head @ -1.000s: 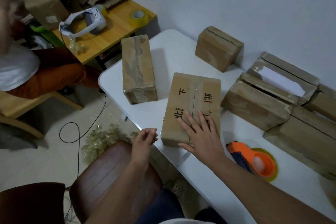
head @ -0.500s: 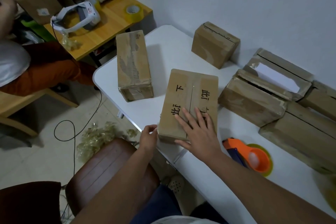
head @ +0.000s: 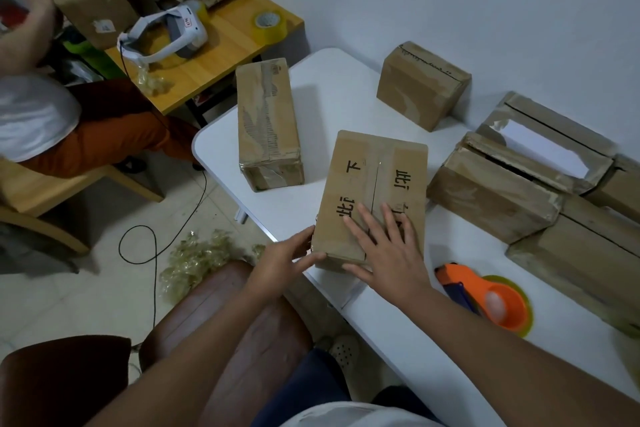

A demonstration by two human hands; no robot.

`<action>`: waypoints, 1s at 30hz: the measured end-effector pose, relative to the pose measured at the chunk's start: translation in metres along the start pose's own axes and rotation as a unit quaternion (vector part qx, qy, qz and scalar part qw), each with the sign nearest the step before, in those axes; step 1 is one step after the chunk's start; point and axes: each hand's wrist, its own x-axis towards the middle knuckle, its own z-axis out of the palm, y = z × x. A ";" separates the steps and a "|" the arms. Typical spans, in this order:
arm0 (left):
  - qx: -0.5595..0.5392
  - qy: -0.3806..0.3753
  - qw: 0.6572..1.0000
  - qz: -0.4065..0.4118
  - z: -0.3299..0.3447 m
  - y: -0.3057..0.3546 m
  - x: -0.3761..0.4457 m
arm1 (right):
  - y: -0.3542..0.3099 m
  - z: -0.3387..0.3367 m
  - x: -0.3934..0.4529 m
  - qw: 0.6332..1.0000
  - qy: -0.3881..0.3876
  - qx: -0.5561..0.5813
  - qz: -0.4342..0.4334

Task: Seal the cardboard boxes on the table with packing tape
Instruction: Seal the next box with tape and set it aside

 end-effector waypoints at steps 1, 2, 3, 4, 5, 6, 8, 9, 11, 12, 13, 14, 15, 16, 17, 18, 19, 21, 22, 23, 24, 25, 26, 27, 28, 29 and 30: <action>0.035 -0.028 0.999 0.015 -0.008 -0.002 0.007 | 0.001 0.000 0.000 1.000 -0.003 -0.001 -0.002; 0.080 -0.060 0.995 0.029 -0.015 -0.002 0.014 | 0.001 0.001 0.000 1.000 -0.005 -0.001 -0.002; 0.127 -0.088 0.987 0.043 -0.020 -0.001 0.022 | 0.001 0.000 0.000 1.000 -0.006 0.000 -0.003; 0.171 -0.108 0.978 0.058 -0.024 0.000 0.028 | 0.001 0.000 0.000 1.000 -0.008 0.000 -0.004; 0.206 -0.118 0.969 0.070 -0.027 0.000 0.033 | 0.001 0.000 0.001 1.000 -0.011 0.000 -0.003; 0.229 -0.123 0.963 0.074 -0.028 0.000 0.036 | 0.001 0.000 0.000 1.000 -0.014 -0.001 -0.002; 0.249 -0.127 0.957 0.076 -0.027 0.000 0.038 | 0.001 0.000 0.001 1.000 -0.017 -0.001 0.000; 0.249 -0.124 0.957 0.079 -0.026 0.000 0.038 | 0.001 -0.001 0.001 1.000 -0.018 0.000 0.000; 0.238 -0.118 0.960 0.090 -0.025 0.001 0.035 | 0.001 -0.002 0.001 1.000 -0.020 0.002 0.000; 0.232 -0.118 0.961 0.097 -0.025 0.002 0.034 | 0.001 -0.002 0.001 1.000 -0.022 0.003 0.000; 0.232 -0.122 0.959 0.103 -0.027 0.003 0.035 | 0.001 -0.003 0.001 1.000 -0.022 0.005 0.000; 0.240 -0.127 0.956 0.111 -0.029 0.004 0.035 | 0.001 -0.003 0.001 1.000 -0.022 0.007 0.001; 0.256 -0.127 0.951 0.119 -0.030 0.006 0.035 | 0.001 -0.003 0.001 1.000 -0.022 0.011 0.004; 0.275 -0.119 0.946 0.127 -0.031 0.008 0.034 | 0.000 -0.004 0.001 1.000 -0.022 0.014 0.005; 0.288 -0.108 0.942 0.136 -0.030 0.012 0.034 | -0.001 -0.004 0.001 1.000 -0.023 0.015 0.005; 0.291 -0.102 0.940 0.146 -0.028 0.016 0.034 | -0.002 -0.005 0.001 1.000 -0.025 0.016 0.004; 0.288 -0.103 0.940 0.152 -0.025 0.019 0.034 | -0.002 -0.005 0.000 0.999 -0.028 0.018 0.001; 0.277 -0.118 0.943 0.142 -0.018 0.022 0.036 | -0.002 -0.005 0.000 0.999 -0.030 0.021 -0.004; 0.272 -0.122 0.945 0.136 -0.015 0.022 0.036 | -0.002 -0.005 0.001 0.999 -0.034 0.020 -0.005; 0.265 -0.121 0.947 0.135 -0.014 0.022 0.037 | -0.002 -0.005 0.002 0.999 -0.038 0.017 -0.004; 0.259 -0.119 0.949 0.138 -0.013 0.021 0.037 | -0.003 -0.004 0.002 0.999 -0.041 0.012 -0.003; 0.255 -0.116 0.950 0.140 -0.012 0.020 0.036 | -0.005 -0.002 0.003 0.999 -0.045 0.004 0.000; 0.252 -0.114 0.951 0.140 -0.012 0.019 0.035 | -0.007 -0.001 0.005 0.999 -0.048 -0.003 0.002; 0.253 -0.110 0.952 0.136 -0.011 0.018 0.033 | -0.008 0.000 0.007 0.999 -0.051 -0.005 0.002; 0.257 -0.106 0.952 0.130 -0.010 0.018 0.033 | -0.007 0.000 0.012 0.999 -0.052 0.000 -0.001; 0.266 -0.100 0.951 0.123 -0.009 0.018 0.033 | -0.004 -0.001 0.018 0.999 -0.050 0.009 -0.009; 0.275 -0.090 0.951 0.112 -0.007 0.019 0.035 | 0.001 -0.003 0.026 0.998 -0.049 0.020 -0.021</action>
